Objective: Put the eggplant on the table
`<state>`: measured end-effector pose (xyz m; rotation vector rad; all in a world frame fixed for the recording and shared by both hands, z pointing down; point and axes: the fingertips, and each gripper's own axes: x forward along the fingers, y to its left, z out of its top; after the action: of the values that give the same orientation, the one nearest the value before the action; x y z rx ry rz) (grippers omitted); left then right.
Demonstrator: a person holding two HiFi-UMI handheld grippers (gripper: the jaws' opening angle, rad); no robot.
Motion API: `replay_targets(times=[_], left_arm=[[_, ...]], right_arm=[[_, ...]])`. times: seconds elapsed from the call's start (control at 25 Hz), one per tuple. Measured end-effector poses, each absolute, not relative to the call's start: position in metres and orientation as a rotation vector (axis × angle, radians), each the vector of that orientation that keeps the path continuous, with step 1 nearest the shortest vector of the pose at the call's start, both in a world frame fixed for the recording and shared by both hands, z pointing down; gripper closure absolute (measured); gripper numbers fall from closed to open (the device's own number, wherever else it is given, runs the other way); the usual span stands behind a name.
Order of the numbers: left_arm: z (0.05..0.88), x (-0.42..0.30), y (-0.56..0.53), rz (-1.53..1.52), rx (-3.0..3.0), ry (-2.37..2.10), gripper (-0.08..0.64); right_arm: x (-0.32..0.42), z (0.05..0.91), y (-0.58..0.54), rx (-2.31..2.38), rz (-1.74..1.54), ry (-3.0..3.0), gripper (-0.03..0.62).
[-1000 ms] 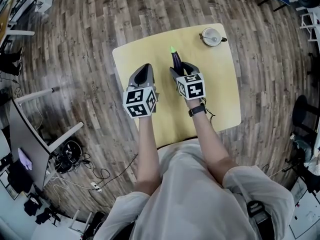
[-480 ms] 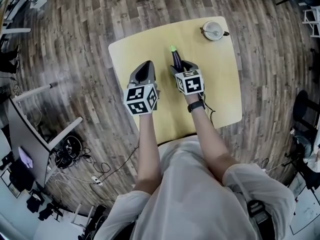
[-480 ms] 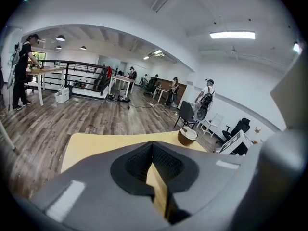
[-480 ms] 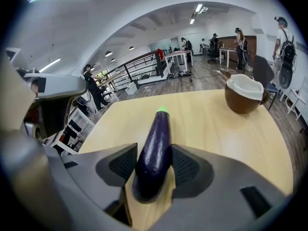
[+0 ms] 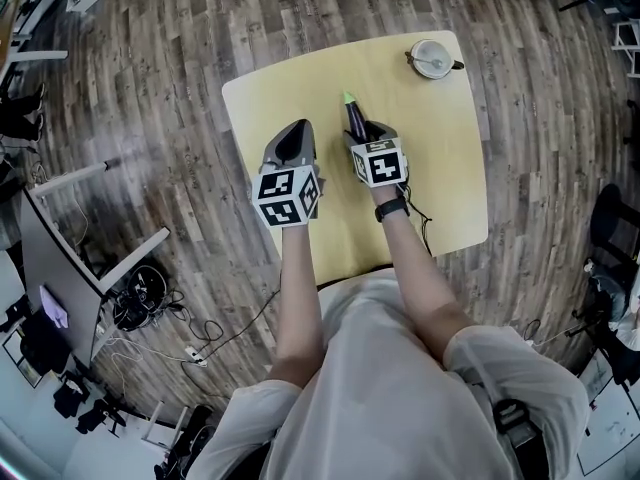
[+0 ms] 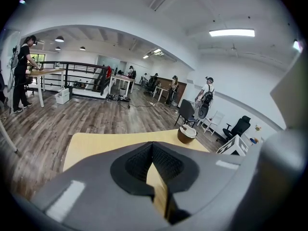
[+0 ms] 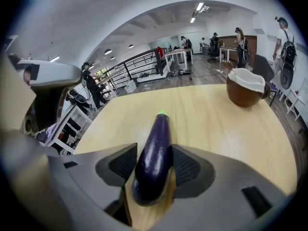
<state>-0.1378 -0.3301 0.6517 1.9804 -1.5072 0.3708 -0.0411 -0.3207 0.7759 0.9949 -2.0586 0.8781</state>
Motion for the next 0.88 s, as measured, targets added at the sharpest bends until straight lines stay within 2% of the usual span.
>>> replay_targets(times=[0.2,0.68,0.8,0.88], left_arm=[[0.643,-0.143,-0.328,0.385,1.999,-1.507,0.551],[0.607,-0.140,-0.327,0.350,2.071,-1.533,0.551],[0.596,-0.141,-0.322,0.344,2.076,-1.557,0.551],[0.590,-0.144,-0.320,0.337,2.077,-1.574,0.551]], right_arm=[[-0.050,0.766,-0.323,1.006,0.875,-2.108,0.342],[-0.037,0.705,-0.332,1.098,0.753,-2.183,0.339],[-0.030,0.684,-0.332,1.140,0.716,-2.202,0.345],[-0.027,0.671,-0.333,1.167,0.687,-2.222,0.375]])
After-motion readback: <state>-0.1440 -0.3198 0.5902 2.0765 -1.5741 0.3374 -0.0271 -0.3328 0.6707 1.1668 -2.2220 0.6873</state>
